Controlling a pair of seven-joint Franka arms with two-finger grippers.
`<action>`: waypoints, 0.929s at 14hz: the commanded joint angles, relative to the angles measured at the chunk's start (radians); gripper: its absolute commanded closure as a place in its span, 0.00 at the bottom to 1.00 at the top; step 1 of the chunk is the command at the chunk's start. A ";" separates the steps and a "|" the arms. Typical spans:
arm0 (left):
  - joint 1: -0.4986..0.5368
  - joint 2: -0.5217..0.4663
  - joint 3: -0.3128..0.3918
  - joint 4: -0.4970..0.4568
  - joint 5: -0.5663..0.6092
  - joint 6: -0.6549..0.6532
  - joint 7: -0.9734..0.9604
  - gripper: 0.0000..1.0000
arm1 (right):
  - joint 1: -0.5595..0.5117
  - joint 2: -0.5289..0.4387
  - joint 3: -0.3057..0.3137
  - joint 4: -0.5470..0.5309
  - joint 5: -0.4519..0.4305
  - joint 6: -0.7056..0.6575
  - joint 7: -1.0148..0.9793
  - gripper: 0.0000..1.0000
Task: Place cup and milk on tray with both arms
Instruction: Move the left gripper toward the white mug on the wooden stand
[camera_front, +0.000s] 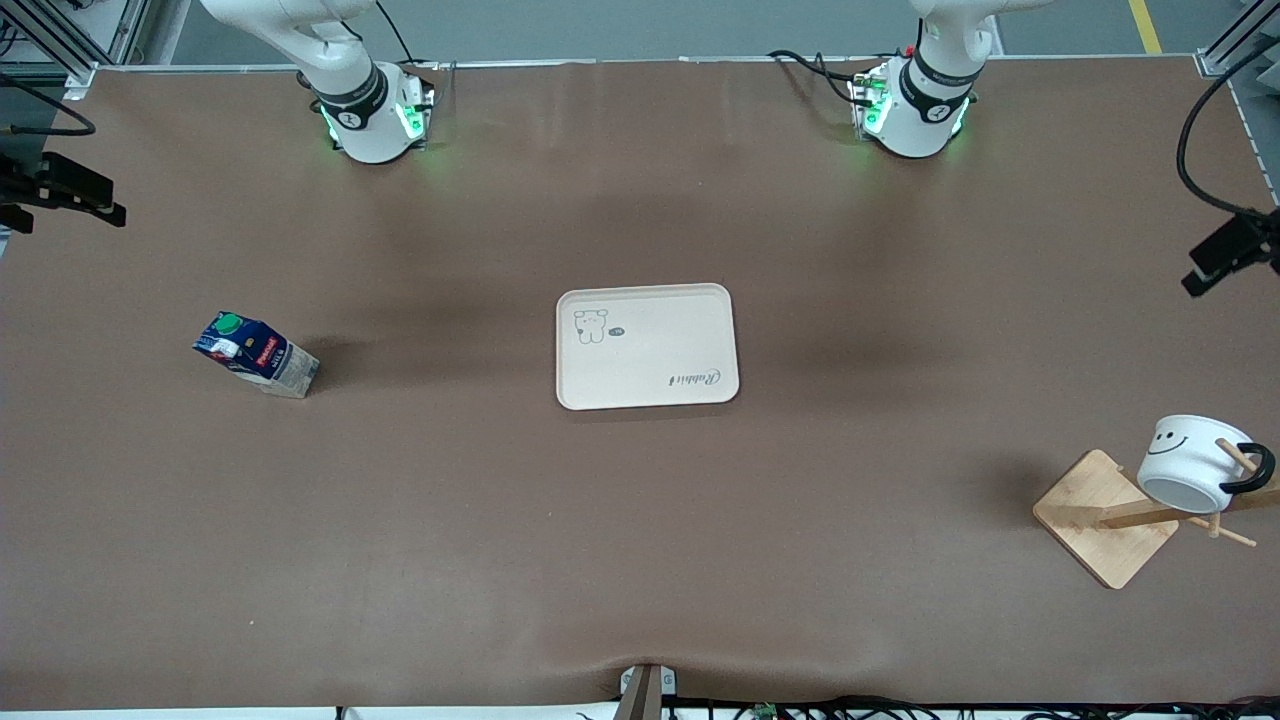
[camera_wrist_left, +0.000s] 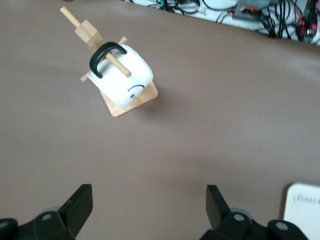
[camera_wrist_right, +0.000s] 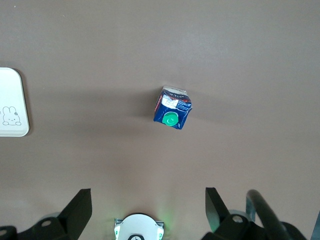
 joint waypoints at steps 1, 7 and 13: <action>0.041 -0.014 -0.002 -0.150 -0.105 0.220 0.036 0.00 | -0.011 -0.017 0.008 -0.019 -0.005 0.003 -0.010 0.00; 0.096 -0.020 -0.003 -0.340 -0.246 0.459 0.205 0.00 | -0.011 -0.016 0.008 -0.019 -0.005 0.001 -0.010 0.00; 0.193 0.086 -0.001 -0.357 -0.622 0.555 0.640 0.00 | -0.020 -0.016 0.008 -0.023 -0.002 0.001 -0.010 0.00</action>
